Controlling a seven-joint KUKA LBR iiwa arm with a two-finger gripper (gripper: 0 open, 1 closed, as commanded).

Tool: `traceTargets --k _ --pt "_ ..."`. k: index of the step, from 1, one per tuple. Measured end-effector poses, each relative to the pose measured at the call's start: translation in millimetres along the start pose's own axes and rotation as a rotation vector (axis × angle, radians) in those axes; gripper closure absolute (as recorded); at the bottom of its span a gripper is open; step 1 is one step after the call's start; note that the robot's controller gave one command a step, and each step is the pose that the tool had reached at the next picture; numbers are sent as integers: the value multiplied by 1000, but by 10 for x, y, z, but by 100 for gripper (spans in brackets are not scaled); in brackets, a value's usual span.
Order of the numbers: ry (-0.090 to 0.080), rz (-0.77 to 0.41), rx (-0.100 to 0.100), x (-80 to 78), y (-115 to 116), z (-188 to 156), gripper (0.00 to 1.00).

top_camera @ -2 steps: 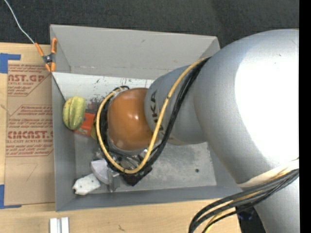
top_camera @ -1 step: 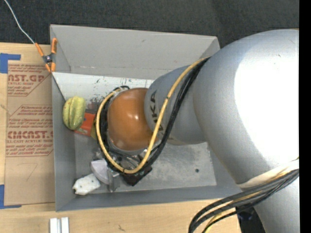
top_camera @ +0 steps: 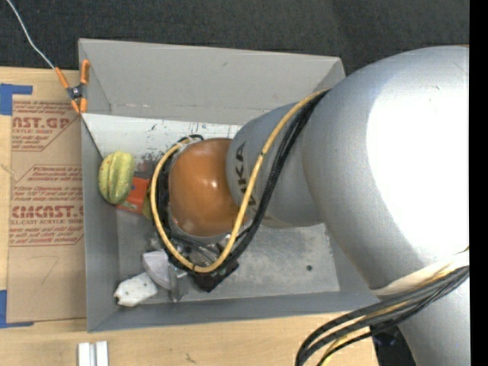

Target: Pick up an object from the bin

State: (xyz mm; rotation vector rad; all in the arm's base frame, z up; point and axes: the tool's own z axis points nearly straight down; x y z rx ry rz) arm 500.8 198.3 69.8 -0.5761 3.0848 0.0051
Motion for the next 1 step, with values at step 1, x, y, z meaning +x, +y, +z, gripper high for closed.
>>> traceTargets --k 1 --pt "0 0 0 0 0 0 100"
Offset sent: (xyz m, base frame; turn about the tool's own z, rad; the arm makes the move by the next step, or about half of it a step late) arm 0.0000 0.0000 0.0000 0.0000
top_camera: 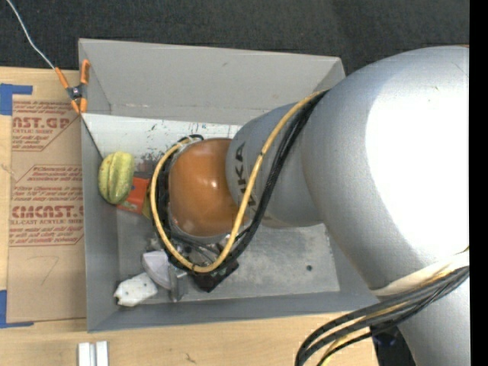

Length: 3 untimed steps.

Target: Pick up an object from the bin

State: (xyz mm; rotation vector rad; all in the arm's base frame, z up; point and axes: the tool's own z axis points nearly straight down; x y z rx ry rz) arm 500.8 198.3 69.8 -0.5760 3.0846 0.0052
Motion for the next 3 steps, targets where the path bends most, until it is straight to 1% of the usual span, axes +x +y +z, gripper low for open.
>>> traceTargets --k 3 --pt "0 0 0 0 0 0 100"
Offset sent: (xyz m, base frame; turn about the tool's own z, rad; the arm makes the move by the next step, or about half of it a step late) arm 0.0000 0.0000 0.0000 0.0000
